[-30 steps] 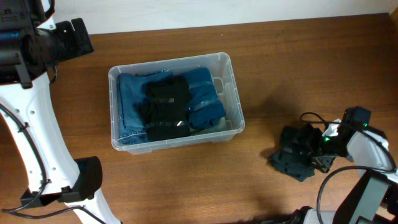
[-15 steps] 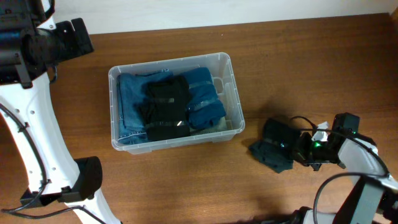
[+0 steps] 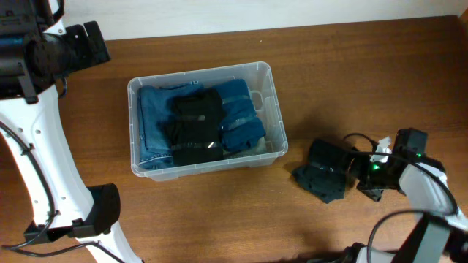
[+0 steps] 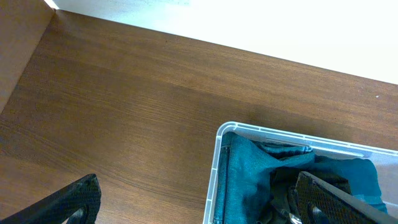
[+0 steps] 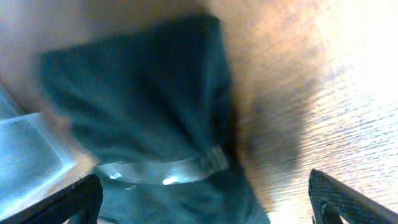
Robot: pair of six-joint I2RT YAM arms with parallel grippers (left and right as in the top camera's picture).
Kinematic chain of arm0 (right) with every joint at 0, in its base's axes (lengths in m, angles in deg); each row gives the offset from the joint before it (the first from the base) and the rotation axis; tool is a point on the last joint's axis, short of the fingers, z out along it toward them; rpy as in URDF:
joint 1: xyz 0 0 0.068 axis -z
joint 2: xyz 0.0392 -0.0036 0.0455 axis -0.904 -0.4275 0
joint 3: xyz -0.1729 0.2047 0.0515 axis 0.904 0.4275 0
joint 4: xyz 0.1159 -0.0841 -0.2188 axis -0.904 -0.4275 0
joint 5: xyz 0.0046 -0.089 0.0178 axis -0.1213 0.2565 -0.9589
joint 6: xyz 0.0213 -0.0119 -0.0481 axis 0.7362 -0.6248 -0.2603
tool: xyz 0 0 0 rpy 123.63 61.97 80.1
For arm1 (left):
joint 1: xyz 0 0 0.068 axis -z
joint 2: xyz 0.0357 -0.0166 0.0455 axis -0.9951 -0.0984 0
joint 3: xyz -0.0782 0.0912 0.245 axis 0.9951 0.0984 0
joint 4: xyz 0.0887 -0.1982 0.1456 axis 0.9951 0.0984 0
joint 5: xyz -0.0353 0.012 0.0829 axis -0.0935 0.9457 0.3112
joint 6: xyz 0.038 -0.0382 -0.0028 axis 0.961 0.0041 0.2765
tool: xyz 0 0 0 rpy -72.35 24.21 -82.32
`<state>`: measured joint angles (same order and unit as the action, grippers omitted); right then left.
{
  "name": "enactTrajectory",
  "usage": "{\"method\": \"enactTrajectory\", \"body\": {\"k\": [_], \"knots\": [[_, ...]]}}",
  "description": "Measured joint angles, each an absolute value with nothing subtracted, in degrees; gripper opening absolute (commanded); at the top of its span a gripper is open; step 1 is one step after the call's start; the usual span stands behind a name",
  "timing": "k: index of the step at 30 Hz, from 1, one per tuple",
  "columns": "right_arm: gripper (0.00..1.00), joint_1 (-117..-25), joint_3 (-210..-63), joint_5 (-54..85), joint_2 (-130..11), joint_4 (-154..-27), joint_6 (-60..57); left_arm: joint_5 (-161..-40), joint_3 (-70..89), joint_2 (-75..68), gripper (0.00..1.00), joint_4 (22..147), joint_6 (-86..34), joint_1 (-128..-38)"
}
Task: Pack container
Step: 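Grasp the remaining black sock bundle with the right gripper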
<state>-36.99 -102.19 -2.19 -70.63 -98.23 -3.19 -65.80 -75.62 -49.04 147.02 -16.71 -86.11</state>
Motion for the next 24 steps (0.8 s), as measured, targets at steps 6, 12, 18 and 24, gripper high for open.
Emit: {"method": "enactTrajectory", "body": {"k": [6,12,18,24], "knots": [[0.65,-37.0,-101.9,-5.2,-74.2,-92.6,-1.9,-65.8,-75.6,-49.0,0.99,147.0,-16.7,-86.1],[0.57,-39.2,-101.8,-13.6,-79.6,-84.1,-2.0,-65.8,-75.6,-49.0,1.0,147.0,-16.7,-86.1],[0.18,-45.4,-101.6,-16.7,-82.9,-81.4,-1.7,-65.8,-75.6,-49.0,0.99,147.0,-16.7,-86.1],[0.04,-46.3,-101.3,-16.3,-81.4,-84.1,-1.5,-65.8,-75.6,-49.0,0.99,147.0,-16.7,-86.1]]}}
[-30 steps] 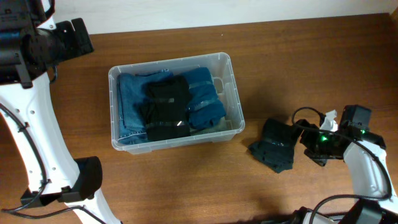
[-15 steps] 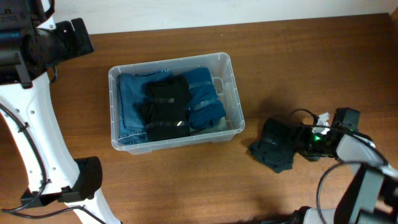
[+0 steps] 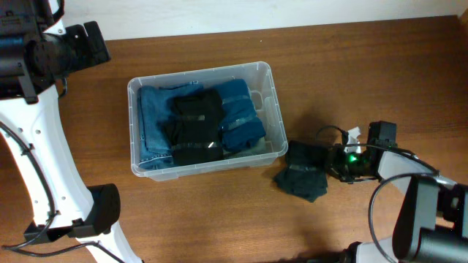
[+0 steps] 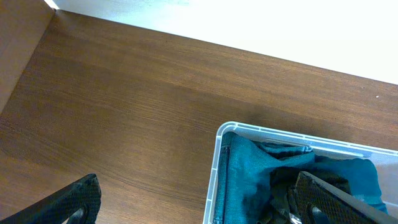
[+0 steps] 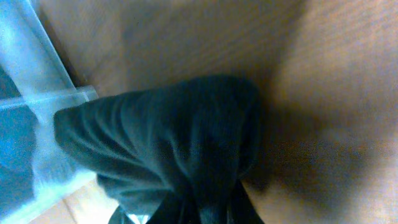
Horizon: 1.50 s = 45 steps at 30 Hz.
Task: Pack container
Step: 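Grasp the remaining black sock bundle with the right gripper, then place the black sock bundle into the box with the right gripper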
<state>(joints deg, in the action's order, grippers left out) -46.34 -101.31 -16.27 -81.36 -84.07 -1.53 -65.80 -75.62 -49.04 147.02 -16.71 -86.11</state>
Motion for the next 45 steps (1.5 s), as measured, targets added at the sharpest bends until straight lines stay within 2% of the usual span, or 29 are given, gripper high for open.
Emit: {"method": "enactTrajectory", "body": {"k": [6,11,15,17,24,25,26,27,28,31,37,42,44,45], "knots": [[0.04,-46.7,-102.4,-17.2,-69.9,-94.8,-2.2,-65.8,-75.6,-49.0,0.99,147.0,-16.7,-86.1],[0.04,-50.6,-110.6,-22.1,-56.7,-97.8,-0.4,-65.8,-75.6,-49.0,0.99,147.0,-16.7,-86.1],[0.04,-58.8,-117.9,-24.1,-49.5,-89.6,5.7,-65.8,-75.6,-49.0,0.99,147.0,-16.7,-86.1],[0.04,-65.1,-119.8,-23.6,-48.2,-79.8,11.4,-65.8,-75.6,-49.0,0.99,147.0,-16.7,-86.1],[0.04,-77.7,-120.0,-16.6,-57.2,-67.3,20.9,-65.8,-75.6,-49.0,0.99,147.0,-16.7,-86.1],[0.12,-79.0,-120.0,-15.2,-59.9,-65.7,21.9,-65.8,-75.6,-49.0,0.99,147.0,-16.7,-86.1],[0.35,-80.0,-120.0,-13.7,-62.5,-64.3,22.7,-65.8,-75.6,-49.0,0.99,147.0,-16.7,-86.1],[0.53,-80.8,-120.0,-12.5,-64.9,-63.3,23.5,-65.8,-75.6,-49.0,0.99,147.0,-16.7,-86.1],[0.6,-81.3,-120.0,-10.9,-67.5,-62.8,23.4,-65.8,-75.6,-49.0,0.99,147.0,-16.7,-86.1],[0.7,-81.6,-120.0,-6.1,-73.7,-63.4,22.3,-65.8,-75.6,-49.0,0.99,147.0,-16.7,-86.1],[0.73,-77.1,-121.1,-1.8,-75.4,-71.2,15.7,-65.8,-75.6,-49.0,0.99,147.0,-16.7,-86.1],[0.78,-75.7,-128.6,0.1,-71.9,-87.6,6.3,-65.8,-75.6,-49.0,0.99,147.0,-16.7,-86.1],[0.98,-75.7,-131.8,0.3,-70.6,-93.0,3.2,-65.8,-75.6,-49.0,0.99,147.0,-16.7,-86.1],[0.98,-75.7,-133.5,0.5,-70.1,-96.3,1.8,-65.8,-75.6,-49.0,0.99,147.0,-16.7,-86.1]]}}
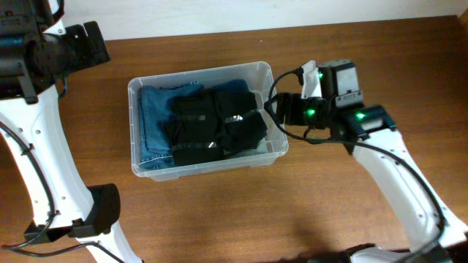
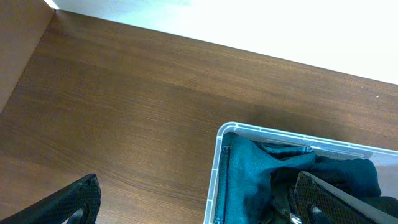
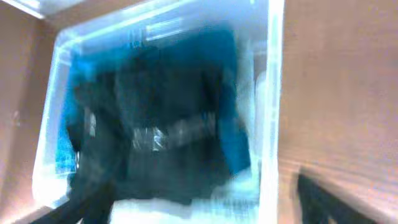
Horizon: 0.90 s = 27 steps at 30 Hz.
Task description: Pack container
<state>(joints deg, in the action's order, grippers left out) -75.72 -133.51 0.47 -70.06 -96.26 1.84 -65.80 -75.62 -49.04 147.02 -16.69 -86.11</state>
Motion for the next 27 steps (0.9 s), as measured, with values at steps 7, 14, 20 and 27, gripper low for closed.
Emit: {"method": "enactTrajectory", "body": {"k": [7,14,20,27], "knots": [[0.98,-75.8,-142.1,0.6,-65.2,-112.8,-1.7,-65.8,-75.6,-49.0,0.99,147.0,-16.7,-86.1],[0.98,-74.3,-142.3,4.6,-60.3,-112.9,-10.7,-65.8,-75.6,-49.0,0.99,147.0,-16.7,-86.1],[0.98,-71.6,-142.3,7.4,-51.8,-111.1,-23.7,-65.8,-75.6,-49.0,1.0,147.0,-16.7,-86.1],[0.98,-71.0,-142.3,15.1,-40.1,-115.3,-29.0,-65.8,-75.6,-49.0,0.99,147.0,-16.7,-86.1]]}}
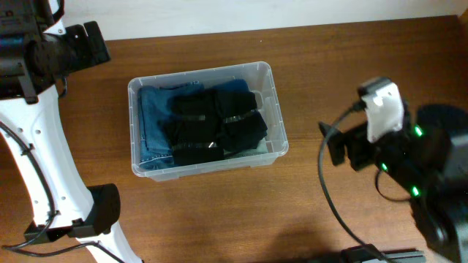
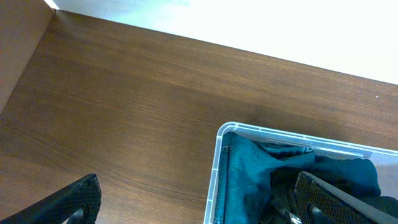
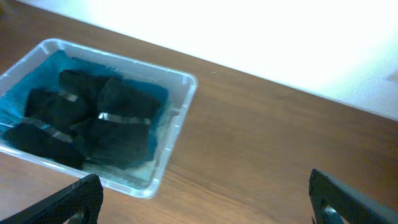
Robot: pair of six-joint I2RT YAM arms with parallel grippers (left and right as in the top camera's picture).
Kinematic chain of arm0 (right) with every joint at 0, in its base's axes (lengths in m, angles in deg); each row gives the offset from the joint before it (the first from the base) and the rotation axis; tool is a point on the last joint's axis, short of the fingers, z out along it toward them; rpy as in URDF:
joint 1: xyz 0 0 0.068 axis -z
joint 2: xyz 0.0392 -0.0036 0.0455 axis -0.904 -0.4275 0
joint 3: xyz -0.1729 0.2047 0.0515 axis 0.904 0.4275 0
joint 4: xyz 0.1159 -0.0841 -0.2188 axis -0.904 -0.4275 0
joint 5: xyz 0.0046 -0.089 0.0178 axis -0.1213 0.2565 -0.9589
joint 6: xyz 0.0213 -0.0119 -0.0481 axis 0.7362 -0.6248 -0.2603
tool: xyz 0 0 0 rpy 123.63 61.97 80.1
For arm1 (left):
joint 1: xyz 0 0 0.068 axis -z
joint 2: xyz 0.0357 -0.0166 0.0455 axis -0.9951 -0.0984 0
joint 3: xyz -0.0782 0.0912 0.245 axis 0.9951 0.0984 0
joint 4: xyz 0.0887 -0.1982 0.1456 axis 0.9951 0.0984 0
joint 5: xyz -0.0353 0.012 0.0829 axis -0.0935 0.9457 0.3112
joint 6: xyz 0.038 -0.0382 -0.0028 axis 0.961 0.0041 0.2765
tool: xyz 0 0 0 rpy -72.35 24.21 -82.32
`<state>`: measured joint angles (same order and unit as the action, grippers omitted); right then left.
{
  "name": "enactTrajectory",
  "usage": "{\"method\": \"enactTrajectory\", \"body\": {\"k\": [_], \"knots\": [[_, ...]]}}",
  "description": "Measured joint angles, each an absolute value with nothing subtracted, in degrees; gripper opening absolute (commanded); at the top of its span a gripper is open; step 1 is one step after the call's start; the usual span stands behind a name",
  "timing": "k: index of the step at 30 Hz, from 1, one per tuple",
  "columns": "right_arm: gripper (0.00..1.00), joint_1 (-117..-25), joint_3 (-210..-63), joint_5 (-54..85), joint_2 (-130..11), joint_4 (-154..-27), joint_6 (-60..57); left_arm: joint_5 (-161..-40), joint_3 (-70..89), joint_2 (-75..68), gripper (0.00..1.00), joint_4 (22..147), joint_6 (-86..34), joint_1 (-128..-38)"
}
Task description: Pack container
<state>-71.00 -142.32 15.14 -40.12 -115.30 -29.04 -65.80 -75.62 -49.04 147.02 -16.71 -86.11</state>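
The clear plastic container [image 1: 272,109] stands left of the table's middle. Folded blue jeans [image 1: 150,120] fill its left side, with black garments [image 1: 194,131] in the middle. A dark folded garment [image 1: 241,124] lies at its right end; the right wrist view shows this dark garment [image 3: 124,118] too. My right gripper [image 3: 205,208] is open and empty, raised over bare table right of the container [image 3: 180,118]. My left gripper [image 2: 199,208] hangs open and empty over the container's far left corner [image 2: 219,132].
The brown wooden table [image 1: 219,212] runs to a pale back edge [image 2: 249,25]. My right arm's body and cable [image 1: 380,146] loom at the right of the overhead view. The left arm's white links [image 1: 36,146] run down the left side.
My right gripper was at the container's right rim, over the dark garment lying inside. Now it is back to the right of the box, higher, open and empty. The left arm has not moved.
The dark garment lay on the table right of the box, between my right gripper's open fingers. Then the gripper held it nearer the box. Later the garment lay inside at the right end, and now the gripper stands away, empty.
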Motion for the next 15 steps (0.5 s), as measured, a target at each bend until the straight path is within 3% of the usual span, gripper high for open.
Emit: {"method": "enactTrajectory", "body": {"k": [6,15], "knots": [[0.99,-70.3,-137.0,18.1,-29.8,-114.2,-29.8,-65.8,-75.6,-49.0,0.99,147.0,-16.7,-86.1],[0.98,-64.6,-105.1,16.5,-9.0,-100.5,-27.7,-65.8,-75.6,-49.0,0.99,147.0,-16.7,-86.1]]}}
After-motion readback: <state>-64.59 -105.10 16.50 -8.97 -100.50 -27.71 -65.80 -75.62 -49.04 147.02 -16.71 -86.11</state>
